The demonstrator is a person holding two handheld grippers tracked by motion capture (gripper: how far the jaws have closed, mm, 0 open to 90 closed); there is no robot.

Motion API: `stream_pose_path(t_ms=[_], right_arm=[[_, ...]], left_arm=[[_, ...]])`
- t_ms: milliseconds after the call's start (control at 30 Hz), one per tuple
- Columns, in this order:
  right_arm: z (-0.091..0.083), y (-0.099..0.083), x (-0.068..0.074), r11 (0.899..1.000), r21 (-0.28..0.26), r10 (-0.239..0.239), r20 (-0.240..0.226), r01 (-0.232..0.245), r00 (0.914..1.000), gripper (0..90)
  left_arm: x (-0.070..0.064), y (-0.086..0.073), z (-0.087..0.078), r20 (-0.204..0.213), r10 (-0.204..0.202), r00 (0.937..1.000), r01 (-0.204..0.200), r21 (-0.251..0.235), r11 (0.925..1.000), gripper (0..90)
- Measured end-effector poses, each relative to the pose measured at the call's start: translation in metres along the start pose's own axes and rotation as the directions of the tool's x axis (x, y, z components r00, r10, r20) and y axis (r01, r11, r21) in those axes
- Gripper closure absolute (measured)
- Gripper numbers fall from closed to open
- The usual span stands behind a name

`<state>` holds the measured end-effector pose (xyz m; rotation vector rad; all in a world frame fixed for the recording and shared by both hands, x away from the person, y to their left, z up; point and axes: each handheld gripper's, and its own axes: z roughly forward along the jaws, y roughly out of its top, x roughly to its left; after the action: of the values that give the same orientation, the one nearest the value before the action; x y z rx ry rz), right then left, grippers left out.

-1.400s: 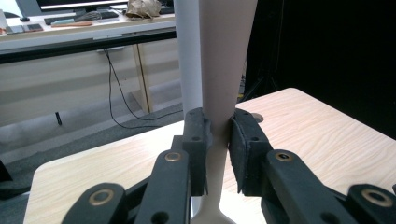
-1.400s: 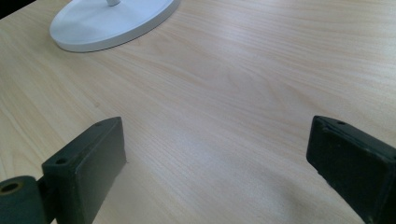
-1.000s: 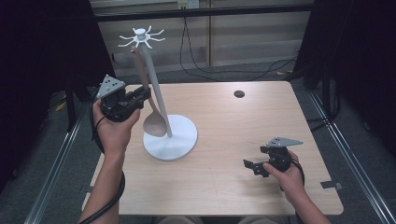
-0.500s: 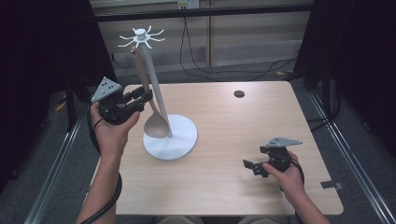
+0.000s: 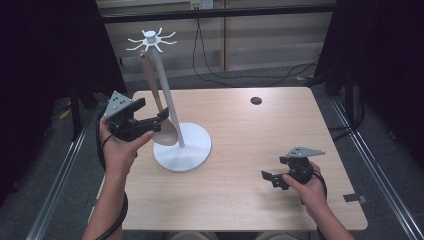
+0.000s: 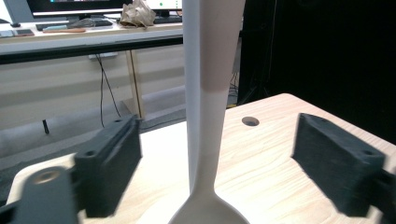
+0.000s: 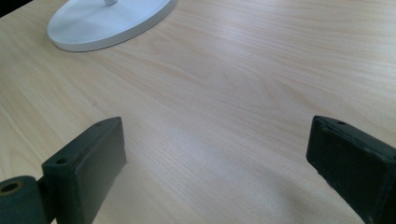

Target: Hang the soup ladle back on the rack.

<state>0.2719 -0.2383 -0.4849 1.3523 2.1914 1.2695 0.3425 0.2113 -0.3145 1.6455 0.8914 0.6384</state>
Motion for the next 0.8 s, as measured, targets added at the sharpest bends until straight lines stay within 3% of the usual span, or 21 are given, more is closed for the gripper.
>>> stream_pose_path(t_ms=[333, 467, 800], right_arm=[[0.0, 0.0, 0.0, 1.0, 0.001, -0.001, -0.001, 0.001, 1.0, 4.1], [0.0, 0.0, 0.0, 1.0, 0.0, -0.002, -0.001, 0.002, 1.0, 4.1], [0.0, 0.0, 0.002, 1.0, 0.004, -0.005, -0.001, 0.005, 1.0, 4.1]], left_arm=[[-0.001, -0.013, -0.003, -0.033, 0.016, 0.9993, -0.016, -0.008, 0.9998, 3.2], [-0.001, -0.018, -0.005, -0.035, 0.032, 0.9989, -0.033, -0.011, 0.9994, 3.0], [-0.002, -0.032, -0.008, -0.035, 0.02, 0.9992, -0.021, -0.009, 0.9997, 3.2]])
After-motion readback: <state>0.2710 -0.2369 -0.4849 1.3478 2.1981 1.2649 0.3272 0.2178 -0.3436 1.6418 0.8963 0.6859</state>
